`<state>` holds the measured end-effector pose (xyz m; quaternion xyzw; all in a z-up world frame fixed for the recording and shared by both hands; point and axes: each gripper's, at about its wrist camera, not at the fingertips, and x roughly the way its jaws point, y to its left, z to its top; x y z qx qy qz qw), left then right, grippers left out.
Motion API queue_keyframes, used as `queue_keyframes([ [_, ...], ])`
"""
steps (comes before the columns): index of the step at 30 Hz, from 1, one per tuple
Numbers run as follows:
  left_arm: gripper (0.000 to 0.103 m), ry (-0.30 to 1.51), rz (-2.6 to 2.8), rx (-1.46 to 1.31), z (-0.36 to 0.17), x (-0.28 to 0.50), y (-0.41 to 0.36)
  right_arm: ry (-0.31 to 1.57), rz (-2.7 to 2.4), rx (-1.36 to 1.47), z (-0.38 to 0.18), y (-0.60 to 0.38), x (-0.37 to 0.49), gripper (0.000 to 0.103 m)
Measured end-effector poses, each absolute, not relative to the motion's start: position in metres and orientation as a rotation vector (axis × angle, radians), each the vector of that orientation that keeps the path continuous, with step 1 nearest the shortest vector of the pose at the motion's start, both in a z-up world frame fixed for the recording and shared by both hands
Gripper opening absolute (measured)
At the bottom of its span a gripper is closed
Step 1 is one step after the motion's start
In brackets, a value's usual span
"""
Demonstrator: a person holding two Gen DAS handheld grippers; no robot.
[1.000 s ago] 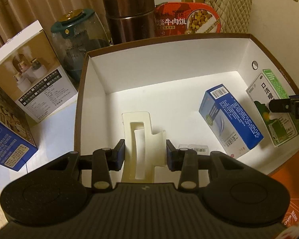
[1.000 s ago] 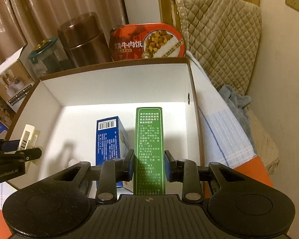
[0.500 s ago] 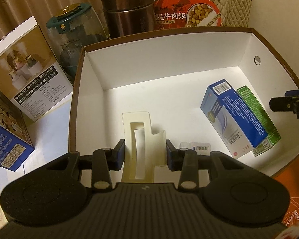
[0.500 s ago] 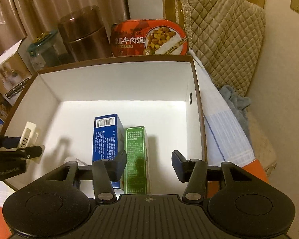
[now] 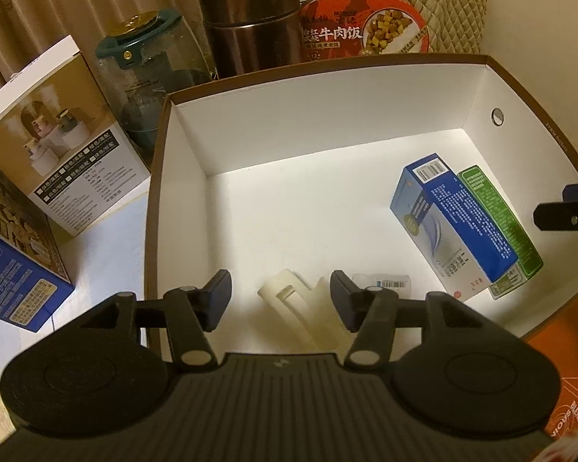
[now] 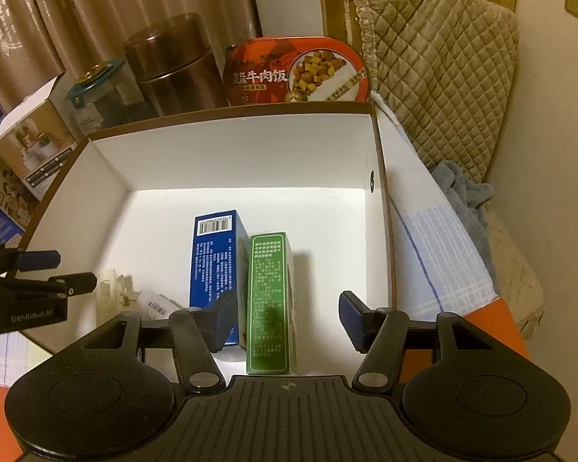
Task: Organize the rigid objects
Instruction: 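Open both grippers to drop the hair clip and green box inside, then move both grippers back over the items on the mat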
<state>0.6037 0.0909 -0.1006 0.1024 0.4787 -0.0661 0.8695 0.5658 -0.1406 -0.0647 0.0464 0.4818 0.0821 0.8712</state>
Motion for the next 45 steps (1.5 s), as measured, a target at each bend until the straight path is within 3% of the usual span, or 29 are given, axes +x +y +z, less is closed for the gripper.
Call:
queue_keyframes([
  [19,0.053,0.949,-0.123,0.140,-0.061,0.559,0.099,0.976,0.214,0.120,-0.046,-0.146,0.532,0.058],
  [45,0.053,0.854,-0.122,0.079,-0.008,0.427,0.088,0.905,0.270,0.144,-0.008,-0.166,0.431,0.058],
])
